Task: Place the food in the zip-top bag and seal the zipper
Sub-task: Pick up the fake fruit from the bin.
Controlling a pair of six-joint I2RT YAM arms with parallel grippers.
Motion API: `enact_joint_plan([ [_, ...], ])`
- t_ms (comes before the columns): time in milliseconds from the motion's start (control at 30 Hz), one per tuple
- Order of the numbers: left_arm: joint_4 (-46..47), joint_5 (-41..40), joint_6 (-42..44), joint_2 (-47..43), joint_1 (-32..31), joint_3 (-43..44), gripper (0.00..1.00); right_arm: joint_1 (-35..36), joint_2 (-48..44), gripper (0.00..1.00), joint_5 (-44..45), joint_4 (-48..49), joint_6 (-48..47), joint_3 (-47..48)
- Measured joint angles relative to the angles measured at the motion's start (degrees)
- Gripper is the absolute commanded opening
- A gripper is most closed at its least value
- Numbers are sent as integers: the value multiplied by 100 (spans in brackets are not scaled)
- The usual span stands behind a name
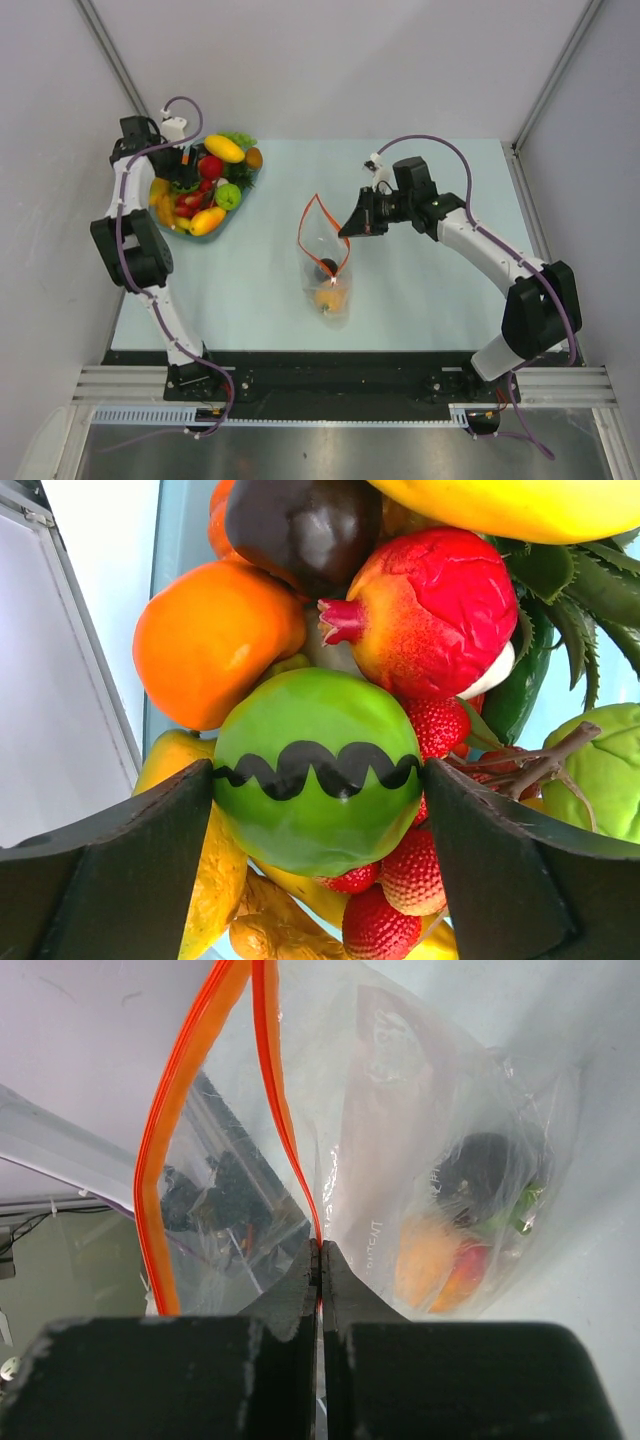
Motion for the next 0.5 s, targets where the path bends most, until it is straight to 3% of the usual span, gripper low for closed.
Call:
enact_joint_plan([
  [100,-31,15,11,7,4,11,71,0,37,0,0,-7,0,2],
  [200,-96,81,55,-4,31,31,50,0,63,0,0,-9,-22,2],
  [500,-407,413,-4,-732,162,31,42,0,63,0,-2,-11,-114,2],
])
